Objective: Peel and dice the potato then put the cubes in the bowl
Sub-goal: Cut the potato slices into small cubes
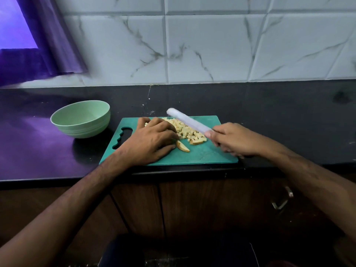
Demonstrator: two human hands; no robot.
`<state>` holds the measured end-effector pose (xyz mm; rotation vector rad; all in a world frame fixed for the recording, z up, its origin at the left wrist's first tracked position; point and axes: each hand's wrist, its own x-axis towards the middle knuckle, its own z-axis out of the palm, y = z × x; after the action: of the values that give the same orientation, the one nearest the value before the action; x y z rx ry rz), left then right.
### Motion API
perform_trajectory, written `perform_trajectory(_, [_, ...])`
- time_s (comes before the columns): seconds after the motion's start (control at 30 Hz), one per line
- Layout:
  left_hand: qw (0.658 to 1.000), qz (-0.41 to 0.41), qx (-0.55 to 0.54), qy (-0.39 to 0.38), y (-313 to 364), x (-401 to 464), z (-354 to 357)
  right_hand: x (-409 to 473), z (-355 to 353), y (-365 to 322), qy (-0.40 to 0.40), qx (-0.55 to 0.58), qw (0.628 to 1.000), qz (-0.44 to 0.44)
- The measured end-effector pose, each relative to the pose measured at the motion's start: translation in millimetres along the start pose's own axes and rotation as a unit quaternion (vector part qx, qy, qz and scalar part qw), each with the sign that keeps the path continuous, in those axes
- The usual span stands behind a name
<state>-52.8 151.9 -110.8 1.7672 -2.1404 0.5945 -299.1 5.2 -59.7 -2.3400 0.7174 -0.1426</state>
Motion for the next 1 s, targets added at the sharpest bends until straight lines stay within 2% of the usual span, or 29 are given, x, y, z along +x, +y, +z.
perform_trajectory(0.07, [1.000, -0.005, -0.020, 0.005, -1, 0, 0, -18, -10, 2, -0.005, -0.115, 0.993, 0.011])
perform_trajectory(0.23, [0.999, -0.011, -0.043, 0.006, 0, -1, -1, -45, -12, 1, -0.040, -0.262, 0.964, 0.036])
perform_trajectory(0.5, [0.998, -0.014, -0.060, -0.003, 1, 0, -3, -56, -7, 8, -0.030, -0.349, 0.936, 0.043])
perform_trajectory(0.83, [0.999, -0.010, -0.048, -0.005, 5, 7, -2, -15, -15, 19, 0.009, -0.349, 0.936, 0.042])
perform_trajectory(1.0, [0.998, -0.020, -0.058, -0.001, 3, 5, -1, -24, -17, 16, 0.007, -0.315, 0.949, 0.021])
